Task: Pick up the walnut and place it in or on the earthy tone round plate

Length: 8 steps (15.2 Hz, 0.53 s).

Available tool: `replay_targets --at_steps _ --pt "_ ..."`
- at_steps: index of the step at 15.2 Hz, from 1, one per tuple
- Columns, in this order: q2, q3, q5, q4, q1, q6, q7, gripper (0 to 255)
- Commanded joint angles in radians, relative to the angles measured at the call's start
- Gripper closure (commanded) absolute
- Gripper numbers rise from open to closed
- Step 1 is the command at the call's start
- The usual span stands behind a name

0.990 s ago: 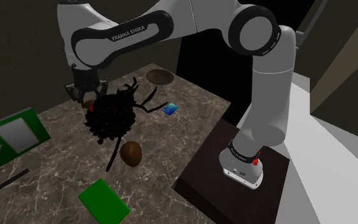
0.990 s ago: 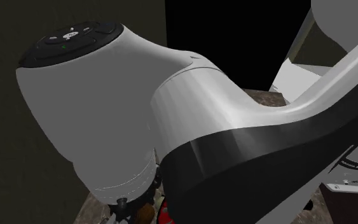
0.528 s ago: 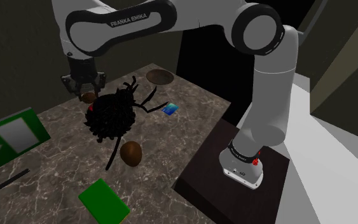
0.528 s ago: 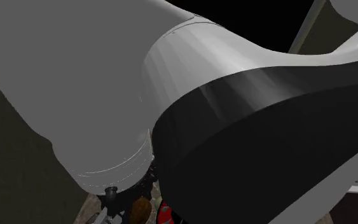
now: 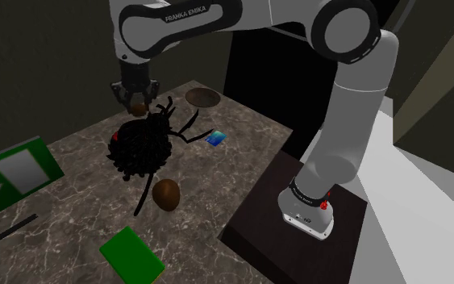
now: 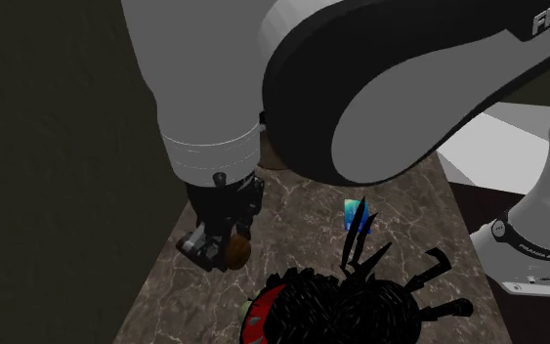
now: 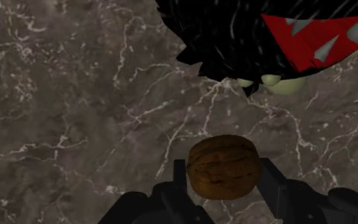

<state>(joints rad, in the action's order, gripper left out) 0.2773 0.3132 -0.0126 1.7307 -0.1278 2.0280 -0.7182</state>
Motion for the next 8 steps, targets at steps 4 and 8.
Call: replay_targets --at_steps 4,8 --pt "-0.073 -0.032 0.035 0.092 0.078 0.017 0.121 255" --pt "-0.109 -0.066 0.055 0.136 0.136 0.019 0.219 255"
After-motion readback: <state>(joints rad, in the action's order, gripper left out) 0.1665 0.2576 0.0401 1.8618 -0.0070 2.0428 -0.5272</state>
